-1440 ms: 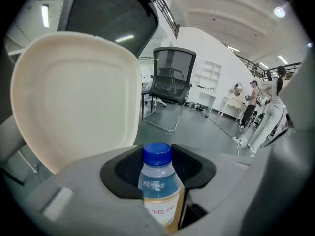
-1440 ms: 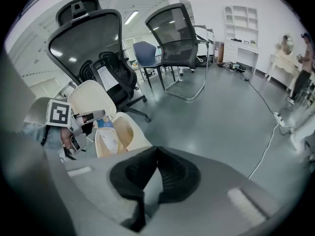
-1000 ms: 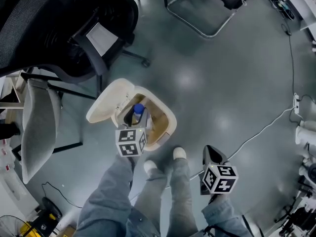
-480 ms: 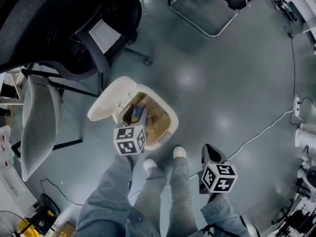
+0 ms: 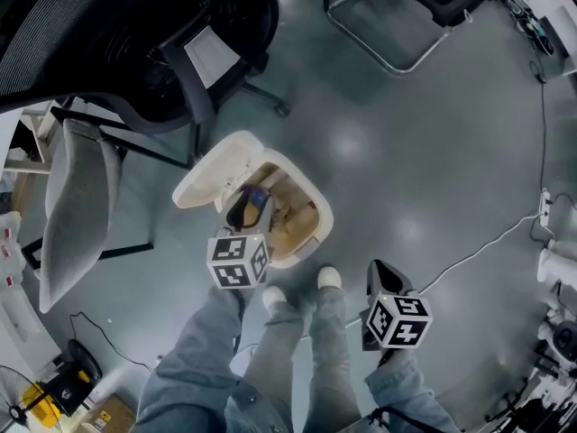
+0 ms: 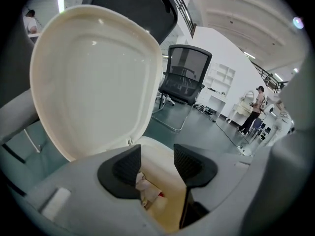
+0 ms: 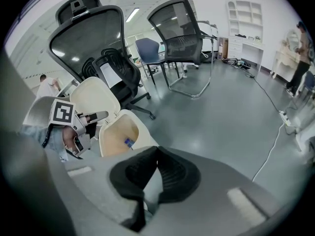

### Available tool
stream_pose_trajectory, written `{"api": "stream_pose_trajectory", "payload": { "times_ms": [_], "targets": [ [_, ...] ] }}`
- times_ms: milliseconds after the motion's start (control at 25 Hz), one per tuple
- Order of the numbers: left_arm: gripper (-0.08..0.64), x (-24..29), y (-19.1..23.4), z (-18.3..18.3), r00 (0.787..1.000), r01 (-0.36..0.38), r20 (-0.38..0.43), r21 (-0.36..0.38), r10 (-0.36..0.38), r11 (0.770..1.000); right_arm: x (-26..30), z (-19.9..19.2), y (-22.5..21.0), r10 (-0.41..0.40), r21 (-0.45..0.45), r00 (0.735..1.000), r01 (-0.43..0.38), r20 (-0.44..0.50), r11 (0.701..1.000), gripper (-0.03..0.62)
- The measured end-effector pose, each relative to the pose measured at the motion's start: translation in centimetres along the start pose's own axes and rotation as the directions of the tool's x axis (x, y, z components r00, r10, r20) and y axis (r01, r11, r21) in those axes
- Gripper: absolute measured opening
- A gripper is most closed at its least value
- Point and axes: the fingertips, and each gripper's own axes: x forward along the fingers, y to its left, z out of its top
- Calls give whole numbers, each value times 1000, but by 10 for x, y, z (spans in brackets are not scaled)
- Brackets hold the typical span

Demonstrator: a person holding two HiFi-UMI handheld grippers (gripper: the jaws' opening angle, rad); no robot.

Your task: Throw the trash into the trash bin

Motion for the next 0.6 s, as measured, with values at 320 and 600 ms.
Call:
{"api": "stream_pose_trajectory", "payload": {
  "times_ms": [320, 600],
  "targets": [
    [219, -40, -18, 25, 999, -1, 45, 53, -2, 999, -6, 16, 16, 50, -6, 998, -49, 30, 999, 5],
    [191, -117, -36, 68, 991, -109, 87, 52, 104, 993, -54, 50, 54, 138, -48, 988, -134, 70, 990, 5]
  ]
}}
